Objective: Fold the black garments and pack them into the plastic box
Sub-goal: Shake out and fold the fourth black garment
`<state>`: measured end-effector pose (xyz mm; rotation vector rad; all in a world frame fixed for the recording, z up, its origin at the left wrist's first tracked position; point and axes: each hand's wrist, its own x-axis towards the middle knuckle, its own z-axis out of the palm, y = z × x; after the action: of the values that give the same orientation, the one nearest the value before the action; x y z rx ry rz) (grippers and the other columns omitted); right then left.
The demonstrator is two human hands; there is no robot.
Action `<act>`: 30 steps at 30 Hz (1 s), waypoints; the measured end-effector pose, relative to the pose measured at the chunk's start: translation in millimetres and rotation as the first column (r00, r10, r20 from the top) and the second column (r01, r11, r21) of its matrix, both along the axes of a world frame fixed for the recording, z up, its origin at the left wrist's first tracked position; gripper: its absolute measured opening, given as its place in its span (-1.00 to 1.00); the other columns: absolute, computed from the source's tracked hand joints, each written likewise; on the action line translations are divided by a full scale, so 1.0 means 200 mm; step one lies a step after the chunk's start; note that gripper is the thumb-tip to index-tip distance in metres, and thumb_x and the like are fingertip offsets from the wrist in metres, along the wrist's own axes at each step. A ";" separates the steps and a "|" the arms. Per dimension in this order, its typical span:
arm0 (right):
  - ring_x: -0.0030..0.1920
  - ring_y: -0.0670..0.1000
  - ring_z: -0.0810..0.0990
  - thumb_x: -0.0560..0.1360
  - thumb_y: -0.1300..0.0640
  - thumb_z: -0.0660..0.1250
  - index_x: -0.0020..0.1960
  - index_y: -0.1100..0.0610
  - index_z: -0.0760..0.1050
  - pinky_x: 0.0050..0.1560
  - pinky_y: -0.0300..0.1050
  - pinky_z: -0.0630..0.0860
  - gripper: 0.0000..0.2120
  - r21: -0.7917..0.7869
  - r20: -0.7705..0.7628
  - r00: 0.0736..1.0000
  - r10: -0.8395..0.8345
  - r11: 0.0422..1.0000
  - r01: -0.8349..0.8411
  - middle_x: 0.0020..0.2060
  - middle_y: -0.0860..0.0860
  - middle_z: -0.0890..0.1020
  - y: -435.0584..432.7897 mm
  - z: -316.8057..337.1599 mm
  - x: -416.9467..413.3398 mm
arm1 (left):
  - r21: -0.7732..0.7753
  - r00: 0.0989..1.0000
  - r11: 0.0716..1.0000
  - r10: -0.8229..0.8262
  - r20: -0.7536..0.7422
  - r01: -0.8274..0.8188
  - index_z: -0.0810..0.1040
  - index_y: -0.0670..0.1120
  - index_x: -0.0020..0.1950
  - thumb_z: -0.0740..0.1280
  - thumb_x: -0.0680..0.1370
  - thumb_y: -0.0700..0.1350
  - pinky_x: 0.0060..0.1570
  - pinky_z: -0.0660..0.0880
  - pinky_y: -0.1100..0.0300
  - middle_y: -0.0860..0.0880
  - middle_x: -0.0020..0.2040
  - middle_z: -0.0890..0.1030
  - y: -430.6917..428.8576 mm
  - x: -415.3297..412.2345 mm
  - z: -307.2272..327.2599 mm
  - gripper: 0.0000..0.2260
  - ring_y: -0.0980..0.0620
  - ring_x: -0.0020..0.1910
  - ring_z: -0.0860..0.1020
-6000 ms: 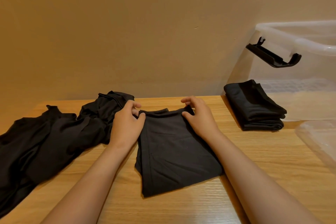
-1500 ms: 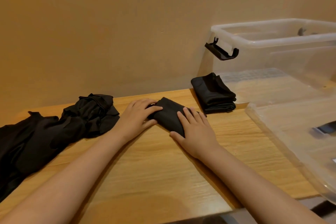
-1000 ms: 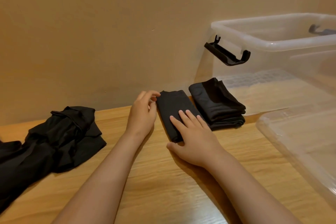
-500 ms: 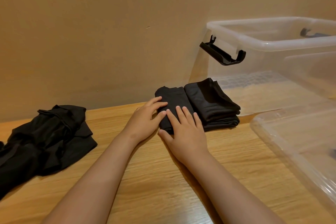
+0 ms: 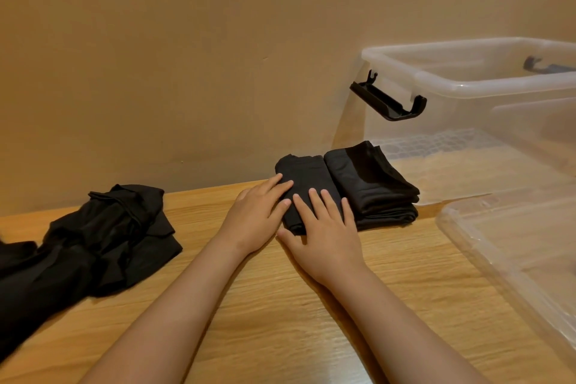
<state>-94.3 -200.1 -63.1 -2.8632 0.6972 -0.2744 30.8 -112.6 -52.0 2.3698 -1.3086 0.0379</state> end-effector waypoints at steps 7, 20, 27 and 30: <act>0.55 -0.02 -0.24 0.33 -0.39 -0.39 0.58 -0.08 -0.08 0.50 0.04 -0.33 -0.13 -0.058 0.091 0.993 0.073 0.996 -0.068 0.58 -0.03 -0.08 0.06 0.04 -0.01 | 0.154 0.992 0.985 0.056 0.110 -0.073 0.05 0.13 0.58 0.00 0.67 0.13 0.50 -0.14 0.14 0.10 0.59 0.07 0.37 -0.02 0.05 -0.54 0.16 0.56 -0.01; 0.55 -0.11 -0.05 0.62 -0.19 0.06 0.55 0.02 0.12 0.53 -0.10 -0.14 -0.43 0.106 0.303 0.863 0.403 0.886 -0.451 0.55 -0.06 0.12 0.83 0.12 0.37 | 0.061 0.854 0.878 0.442 0.274 -0.474 0.08 0.07 0.59 0.09 0.63 0.19 0.54 -0.15 0.06 0.09 0.59 0.10 1.15 0.05 0.15 -0.45 0.15 0.57 -0.03; 0.50 -0.17 0.16 0.60 -0.08 0.21 0.45 -0.04 0.36 0.53 -0.12 -0.05 -0.57 0.204 0.371 0.720 0.587 0.705 -0.679 0.45 -0.12 0.35 1.10 0.08 0.50 | -0.005 0.842 0.852 0.519 0.148 -0.524 0.51 0.13 0.33 0.29 0.54 0.20 0.41 0.21 0.10 0.17 0.30 0.52 1.48 0.07 0.22 -0.62 0.15 0.38 0.38; 0.33 -0.15 0.42 0.58 -0.05 0.27 0.28 -0.01 0.53 0.50 -0.09 0.09 -0.69 0.196 0.404 0.728 0.554 0.725 -0.660 0.25 -0.11 0.57 1.13 0.09 0.53 | -0.131 0.880 0.871 0.472 -0.048 -0.474 0.62 0.20 0.00 0.37 0.53 0.09 0.23 0.42 0.03 0.27 0.00 0.58 1.56 0.09 0.20 -0.92 0.23 0.15 0.48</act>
<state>11.9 25.8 -45.7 -2.4534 -0.2751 -0.4496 47.8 198.4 -11.9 2.5012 -0.6613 0.2503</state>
